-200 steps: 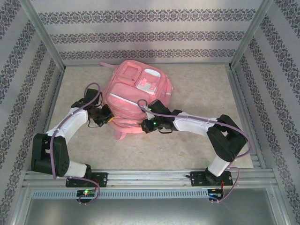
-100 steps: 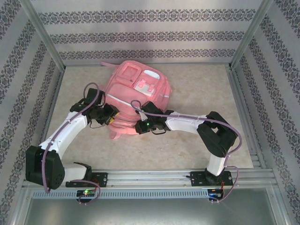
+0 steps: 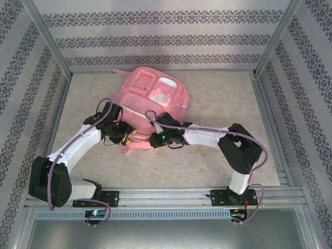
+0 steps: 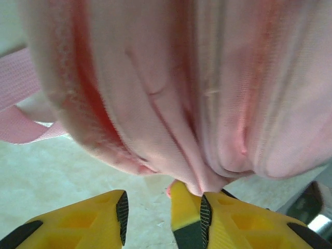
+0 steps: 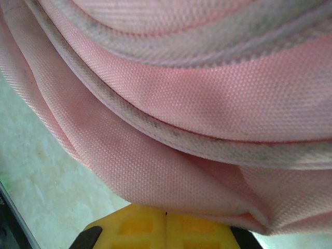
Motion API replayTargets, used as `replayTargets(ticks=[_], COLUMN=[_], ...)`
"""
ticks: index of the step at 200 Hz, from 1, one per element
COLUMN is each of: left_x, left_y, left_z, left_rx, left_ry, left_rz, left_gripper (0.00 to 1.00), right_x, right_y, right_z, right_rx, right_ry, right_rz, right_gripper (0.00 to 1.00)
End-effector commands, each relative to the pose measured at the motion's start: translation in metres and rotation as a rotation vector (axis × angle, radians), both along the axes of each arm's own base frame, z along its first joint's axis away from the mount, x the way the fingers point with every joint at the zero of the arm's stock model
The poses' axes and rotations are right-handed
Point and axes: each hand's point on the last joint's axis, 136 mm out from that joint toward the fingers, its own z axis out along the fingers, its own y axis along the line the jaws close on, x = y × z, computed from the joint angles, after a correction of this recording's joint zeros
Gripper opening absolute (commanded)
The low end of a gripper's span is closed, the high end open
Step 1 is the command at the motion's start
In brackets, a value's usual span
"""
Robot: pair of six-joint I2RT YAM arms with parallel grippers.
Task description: Pack the student bag
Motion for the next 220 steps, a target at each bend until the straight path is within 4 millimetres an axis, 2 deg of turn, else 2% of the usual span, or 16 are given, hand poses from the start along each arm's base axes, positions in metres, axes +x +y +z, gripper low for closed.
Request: replayTargets(ticks=[1,28,64,108,163,220], left_x=[-0.008,0.006,0.022,0.025,0.023,0.033], left_y=[-0.002,-0.007,-0.015,-0.016,-0.012,0.003], left_z=[-0.009,-0.012,-0.004,0.005,-0.018,-0.026], left_rx=[-0.022,-0.025,-0.061,-0.079,-0.032,0.041], left_ry=[0.046,0.021,-0.038,-0.096,-0.05,-0.031], left_rz=[0.042,0.02,0.009,0.008,-0.007,-0.014], left_gripper=[0.43,0.45,0.43,0.41,0.41,0.21], right_x=[-0.001,-0.003,-0.006,-0.006,-0.004,-0.009], right_y=[-0.007,-0.006,-0.006,-0.007,-0.006,-0.021], right_z=[-0.005,-0.005,-0.005,-0.005,-0.005,-0.014], right_rx=[-0.019,-0.018,-0.017,-0.015,-0.014,-0.082], right_ry=[-0.001,0.002,0.002,-0.004,-0.004,-0.01], right_rz=[-0.033,-0.032,-0.028,-0.032,-0.034,-0.045], right_gripper=[0.0,0.0,0.0,0.0,0.0,0.0])
